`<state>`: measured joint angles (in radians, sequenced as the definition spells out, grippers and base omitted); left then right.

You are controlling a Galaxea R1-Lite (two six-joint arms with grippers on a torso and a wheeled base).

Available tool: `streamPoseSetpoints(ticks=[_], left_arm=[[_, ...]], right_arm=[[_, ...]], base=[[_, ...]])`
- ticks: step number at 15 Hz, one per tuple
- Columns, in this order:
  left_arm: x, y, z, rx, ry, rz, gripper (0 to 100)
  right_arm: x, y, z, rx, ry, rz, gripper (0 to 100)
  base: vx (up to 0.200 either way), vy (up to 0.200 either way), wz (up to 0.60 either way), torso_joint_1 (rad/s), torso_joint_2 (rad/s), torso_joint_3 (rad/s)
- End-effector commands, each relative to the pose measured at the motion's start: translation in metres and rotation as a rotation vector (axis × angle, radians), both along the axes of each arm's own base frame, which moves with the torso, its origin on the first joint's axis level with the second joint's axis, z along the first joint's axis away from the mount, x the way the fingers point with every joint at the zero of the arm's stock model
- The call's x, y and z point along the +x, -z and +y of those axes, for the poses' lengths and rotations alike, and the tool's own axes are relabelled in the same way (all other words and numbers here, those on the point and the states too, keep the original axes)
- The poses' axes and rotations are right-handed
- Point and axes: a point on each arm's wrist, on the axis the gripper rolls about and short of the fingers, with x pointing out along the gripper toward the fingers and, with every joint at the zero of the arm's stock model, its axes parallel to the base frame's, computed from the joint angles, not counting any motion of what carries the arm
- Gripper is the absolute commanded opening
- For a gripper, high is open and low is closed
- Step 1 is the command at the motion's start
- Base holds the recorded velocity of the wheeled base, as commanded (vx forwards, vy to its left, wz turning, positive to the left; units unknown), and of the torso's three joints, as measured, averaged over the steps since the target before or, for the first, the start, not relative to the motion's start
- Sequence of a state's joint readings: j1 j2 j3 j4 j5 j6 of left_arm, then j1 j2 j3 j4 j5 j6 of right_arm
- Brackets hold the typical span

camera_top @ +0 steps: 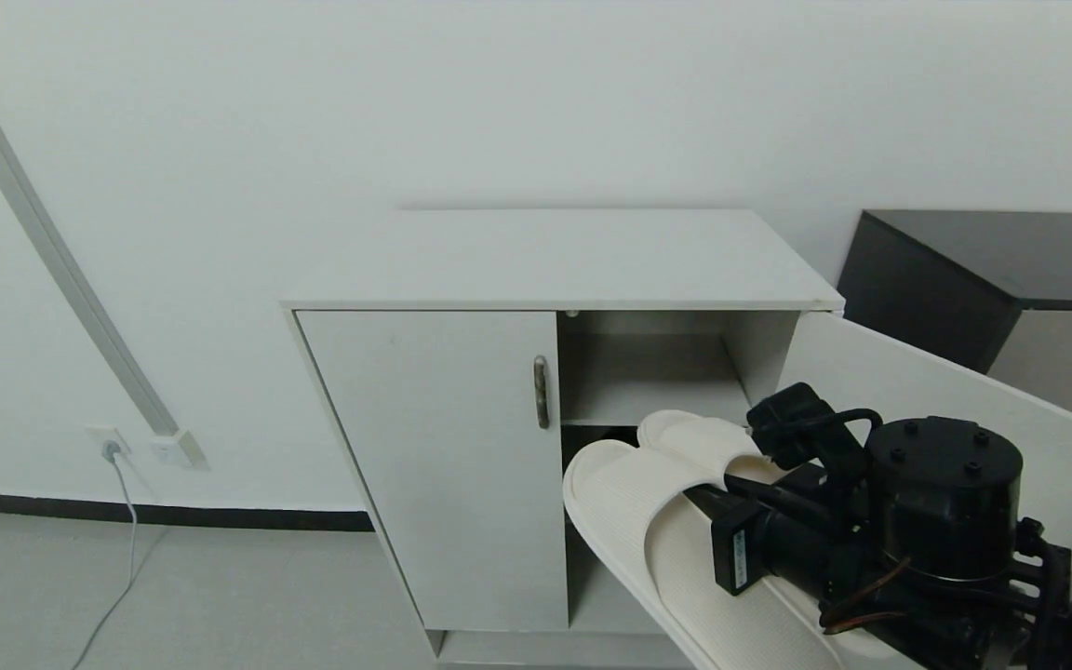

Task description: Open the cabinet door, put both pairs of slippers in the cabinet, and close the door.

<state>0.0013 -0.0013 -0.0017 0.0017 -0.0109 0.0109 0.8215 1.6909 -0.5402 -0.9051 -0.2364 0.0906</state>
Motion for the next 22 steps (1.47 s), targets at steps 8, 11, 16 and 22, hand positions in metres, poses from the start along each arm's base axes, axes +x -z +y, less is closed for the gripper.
streamPoseSetpoints(ticks=[8, 11, 16, 22], left_arm=[[0.0, 0.0, 0.0, 0.0, 0.0, 0.001, 0], [0.0, 0.0, 0.0, 0.0, 0.0, 0.001, 0], [0.0, 0.0, 0.0, -0.003, 0.0, 0.001, 0], [0.0, 0.0, 0.0, -0.003, 0.0, 0.001, 0]], right_arm=[[0.004, 0.009, -0.002, -0.024, 0.016, 0.022, 0], [0.004, 0.011, -0.002, -0.028, 0.016, 0.026, 0], [0.008, 0.02, 0.001, -0.053, 0.036, 0.044, 0], [0.007, 0.027, 0.007, -0.064, 0.044, 0.031, 0]], base=[[0.0, 0.0, 0.0, -0.146, 0.48, 0.328], [0.0, 0.0, 0.0, -0.092, 0.45, 0.351], [0.0, 0.0, 0.0, -0.039, 0.43, 0.381], [0.0, 0.0, 0.0, 0.0, 0.07, 0.061]])
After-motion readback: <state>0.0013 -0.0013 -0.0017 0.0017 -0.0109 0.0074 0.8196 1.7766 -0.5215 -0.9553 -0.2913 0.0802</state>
